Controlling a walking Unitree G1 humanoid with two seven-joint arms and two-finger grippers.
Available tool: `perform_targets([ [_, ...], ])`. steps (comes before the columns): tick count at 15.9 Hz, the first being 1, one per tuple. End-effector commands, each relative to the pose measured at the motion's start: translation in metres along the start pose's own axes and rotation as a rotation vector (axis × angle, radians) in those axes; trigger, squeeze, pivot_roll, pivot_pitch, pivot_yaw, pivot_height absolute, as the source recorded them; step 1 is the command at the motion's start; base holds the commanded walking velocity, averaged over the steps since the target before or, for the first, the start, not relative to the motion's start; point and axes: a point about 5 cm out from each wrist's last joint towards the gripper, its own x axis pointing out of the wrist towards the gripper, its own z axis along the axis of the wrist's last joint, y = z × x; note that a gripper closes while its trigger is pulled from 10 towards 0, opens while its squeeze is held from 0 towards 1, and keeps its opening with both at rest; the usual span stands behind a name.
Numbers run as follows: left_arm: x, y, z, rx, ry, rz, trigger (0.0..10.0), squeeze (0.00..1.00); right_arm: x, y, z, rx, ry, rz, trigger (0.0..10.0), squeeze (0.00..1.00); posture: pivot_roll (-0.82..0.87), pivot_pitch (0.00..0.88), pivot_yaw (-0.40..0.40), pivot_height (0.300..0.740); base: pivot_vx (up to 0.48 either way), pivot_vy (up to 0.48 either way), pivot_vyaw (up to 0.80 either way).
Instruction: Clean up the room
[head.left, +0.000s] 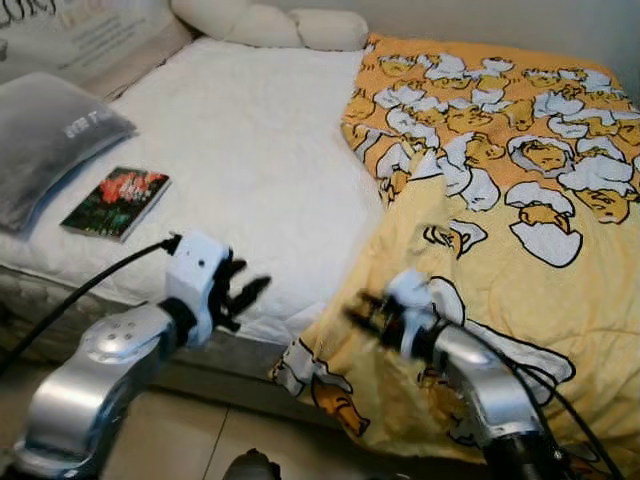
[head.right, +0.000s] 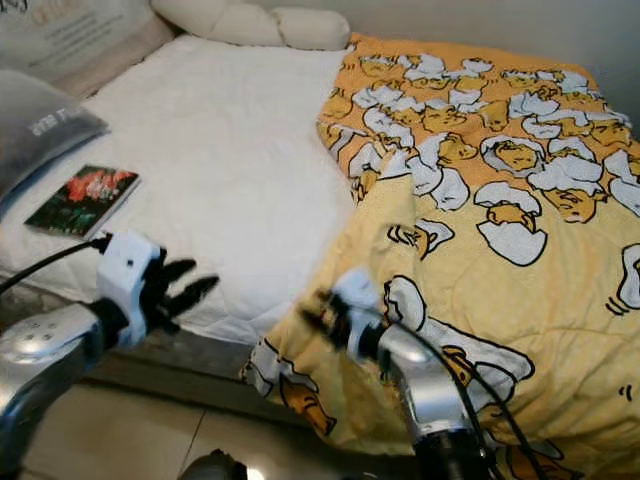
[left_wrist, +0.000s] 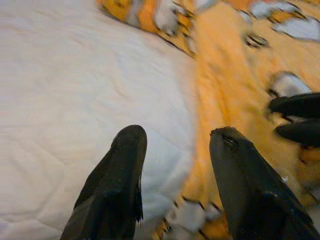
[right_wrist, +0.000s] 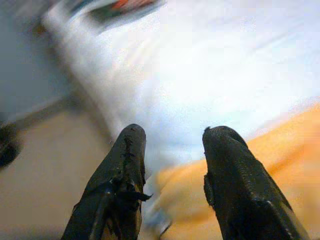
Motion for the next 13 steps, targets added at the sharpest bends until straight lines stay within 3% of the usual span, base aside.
perform_targets([
  [1,0.001,0.008,0.003,0.002,-0.027,0.081,10.0,0.0,-0.006,-0.008,0.005,0.008,-0.023,-0.122,10.0,0.0,0.09,0.0,0.03,0.74,0.0,0.0,0.0],
  [3,0.011,0.01,-0.002,-0.02,-0.051,0.165,10.0,0.0,-0.02,-0.013,0.01,0.122,-0.09,-0.369,10.0,0.0,0.05,0.0,0.053,0.74,0.0,0.0,0.0],
  [5,0.017,0.009,-0.009,-0.032,-0.06,0.197,10.0,0.0,-0.036,-0.016,0.009,0.192,-0.114,-0.514,10.0,0.0,0.02,0.0,0.052,0.74,0.0,0.0,0.0],
  [9,0.012,0.01,-0.033,-0.166,-0.058,0.308,10.0,0.0,-0.063,-0.018,0.002,0.201,-0.057,-0.582,10.0,0.0,0.0,0.0,0.044,0.74,0.0,0.0,-0.15],
  [13,0.012,0.011,-0.036,-0.152,-0.066,0.326,10.0,0.0,-0.063,-0.016,0.001,0.195,-0.024,-0.573,10.0,0.0,0.01,0.0,0.03,0.74,0.0,0.206,-0.8],
])
